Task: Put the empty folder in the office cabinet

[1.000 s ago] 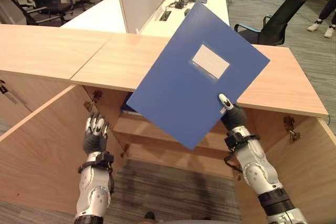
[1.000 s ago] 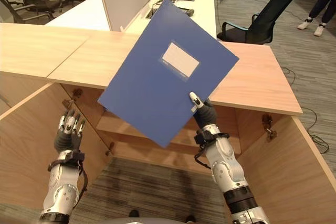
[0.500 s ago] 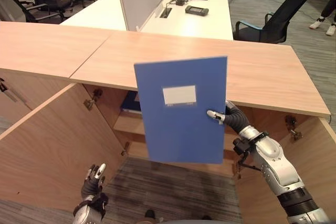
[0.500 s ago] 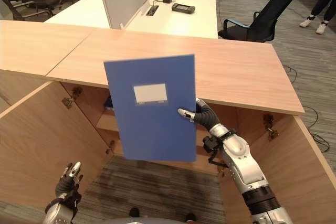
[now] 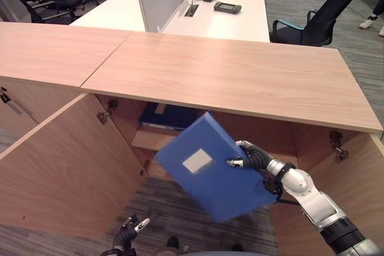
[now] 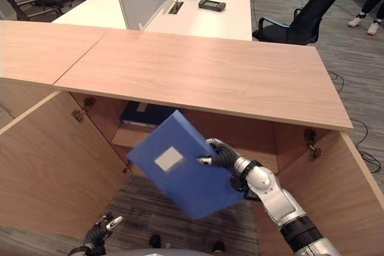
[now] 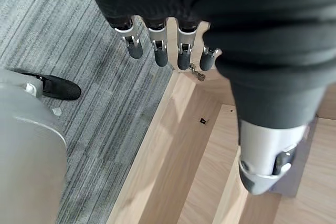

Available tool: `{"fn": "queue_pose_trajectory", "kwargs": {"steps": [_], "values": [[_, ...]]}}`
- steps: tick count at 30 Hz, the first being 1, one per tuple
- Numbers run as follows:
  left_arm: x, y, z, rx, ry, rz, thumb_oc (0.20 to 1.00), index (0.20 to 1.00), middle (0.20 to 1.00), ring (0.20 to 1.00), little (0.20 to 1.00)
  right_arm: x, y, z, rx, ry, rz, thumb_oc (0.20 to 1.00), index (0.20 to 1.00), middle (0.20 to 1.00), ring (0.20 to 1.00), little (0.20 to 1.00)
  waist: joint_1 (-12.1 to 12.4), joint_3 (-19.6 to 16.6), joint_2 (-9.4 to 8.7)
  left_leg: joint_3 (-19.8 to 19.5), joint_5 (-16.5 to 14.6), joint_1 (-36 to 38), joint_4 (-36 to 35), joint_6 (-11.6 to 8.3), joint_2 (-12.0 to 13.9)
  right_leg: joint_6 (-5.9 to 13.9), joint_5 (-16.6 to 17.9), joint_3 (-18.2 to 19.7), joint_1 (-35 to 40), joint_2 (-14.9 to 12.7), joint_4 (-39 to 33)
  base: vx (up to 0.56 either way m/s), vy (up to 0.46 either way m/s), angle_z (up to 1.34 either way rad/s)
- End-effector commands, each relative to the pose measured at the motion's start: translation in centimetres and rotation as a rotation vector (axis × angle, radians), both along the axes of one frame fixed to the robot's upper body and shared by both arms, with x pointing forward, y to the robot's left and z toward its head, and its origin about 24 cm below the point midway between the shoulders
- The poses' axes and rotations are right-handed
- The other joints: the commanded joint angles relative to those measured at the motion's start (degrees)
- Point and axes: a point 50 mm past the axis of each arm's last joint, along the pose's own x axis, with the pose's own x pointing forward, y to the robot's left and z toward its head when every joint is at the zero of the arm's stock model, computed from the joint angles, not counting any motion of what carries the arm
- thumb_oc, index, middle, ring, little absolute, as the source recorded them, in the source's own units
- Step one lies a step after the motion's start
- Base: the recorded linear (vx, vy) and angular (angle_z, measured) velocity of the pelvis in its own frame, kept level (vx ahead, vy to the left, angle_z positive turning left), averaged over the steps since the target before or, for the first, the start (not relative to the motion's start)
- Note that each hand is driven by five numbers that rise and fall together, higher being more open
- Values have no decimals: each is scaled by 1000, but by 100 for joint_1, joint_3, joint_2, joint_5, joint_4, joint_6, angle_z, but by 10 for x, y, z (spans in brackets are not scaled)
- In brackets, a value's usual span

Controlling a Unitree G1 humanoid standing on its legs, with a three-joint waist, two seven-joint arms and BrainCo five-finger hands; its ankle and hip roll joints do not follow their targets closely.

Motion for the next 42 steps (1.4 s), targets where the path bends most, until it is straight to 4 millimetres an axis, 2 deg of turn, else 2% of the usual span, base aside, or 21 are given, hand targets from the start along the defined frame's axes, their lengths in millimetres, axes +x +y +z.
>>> {"fn": "queue_pose_trajectory", "kwargs": {"steps": [1, 4, 12, 13, 19, 21, 22, 24, 28, 30, 35, 39, 42], "values": [[29, 18, 11, 100, -54, -82, 1000, 1000, 1000, 1000, 1000, 12, 24, 26, 90, -110, 71, 200, 200, 200, 200, 200, 147, 18, -153, 155, -253, -13, 70, 49, -36, 291, -558, 224, 53, -105, 147, -10, 5, 4], [26, 22, 9, 118, -27, -67, 1000, 1000, 1000, 1000, 1000, 8, 34, 4, 107, -12, 59, 200, 200, 200, 200, 200, 215, 93, -134, 98, -212, -89, 70, 37, -49, 290, -560, 161, 11, -112, 155, -16, 3, 6], [29, 24, 9, 135, -22, -64, 1000, 1000, 1000, 1000, 1000, 4, 38, -19, 134, 97, 2, 200, 200, 200, 200, 200, 294, 228, -86, -9, -138, -241, 70, 15, -65, 285, -532, 18, -49, -130, 118, -25, 1, 12], [29, 23, 8, 138, -10, -74, 1000, 1000, 1000, 1000, 1000, 3, 39, -28, 181, 148, -43, 200, 200, 200, 200, 200, 318, 252, -70, -29, -120, -280, 70, 13, -72, 282, -526, 2, -63, -126, 112, -18, 3, 6], [28, 21, 7, 142, -3, -96, 1000, 1000, 1000, 1000, 1000, 2, 35, -44, 309, 238, -178, 200, 200, 200, 200, 200, 364, 287, -38, -81, -94, -343, 70, 4, -85, 274, -519, -29, -87, -130, 95, 0, 7, 6], [27, 19, 6, 141, 4, -108, 1000, 1000, 1000, 1000, 1000, 3, 30, -55, 450, 306, -317, 200, 200, 200, 200, 200, 388, 291, -20, -107, -83, -367, 70, 5, -88, 272, -514, -39, -96, -134, 92, 7, 11, 6], [28, 19, 6, 142, 3, -108, 1000, 1000, 1000, 1000, 1000, 3, 30, -55, 451, 305, -317, 200, 200, 200, 200, 200, 391, 292, -22, -106, -83, -367, 70, 4, -88, 272, -514, -38, -97, -134, 92, 4, 8, 6], [28, 19, 6, 149, 9, -117, 1000, 1000, 1000, 1000, 1000, 7, 26, -58, 592, 336, -428, 200, 200, 200, 200, 200, 402, 297, -15, -108, -82, -374, 70, -1, -87, 266, -516, -35, -100, -126, 93, 7, 6, 5], [26, 21, 6, 154, 15, -119, 1000, 1000, 1000, 1000, 1000, 8, 20, -58, 658, 344, -488, 200, 200, 200, 200, 200, 410, 287, -14, -113, -90, -367, 70, 0, -84, 263, -521, -36, -90, -119, 94, 0, 0, 0], [23, 23, 6, 160, 21, -116, 1000, 1000, 1000, 1000, 1000, 12, 5, -55, 781, 316, -600, 200, 200, 200, 200, 200, 417, 264, -6, -120, -108, -346, 70, 5, -93, 255, -533, -36, -56, -114, 91, 0, 0, 0], [20, 24, 6, 164, 27, -118, 1000, 1000, 1000, 1000, 1000, 16, -8, -51, 854, 277, -686, 200, 200, 200, 200, 200, 415, 248, -2, -114, -123, -320, 70, 11, -89, 252, -540, -20, -43, -109, 95, 0, 0, 0], [14, 26, 5, 168, 41, -113, 1000, 1000, 1000, 1000, 1000, 18, -33, -48, 981, 212, -846, 200, 200, 200, 200, 200, 386, 217, 7, -104, -158, -284, 70, 19, -88, 256, -550, -1, -21, -99, 87, 9, -2, 0], [13, 26, 4, 168, 47, -110, 1000, 1000, 1000, 1000, 1000, 16, -40, -50, 1023, 203, -906, 200, 200, 200, 200, 200, 376, 207, 12, -93, -174, -263, 70, 21, -87, 257, -555, 12, -10, -100, 84, 0, 0, 0]]}}
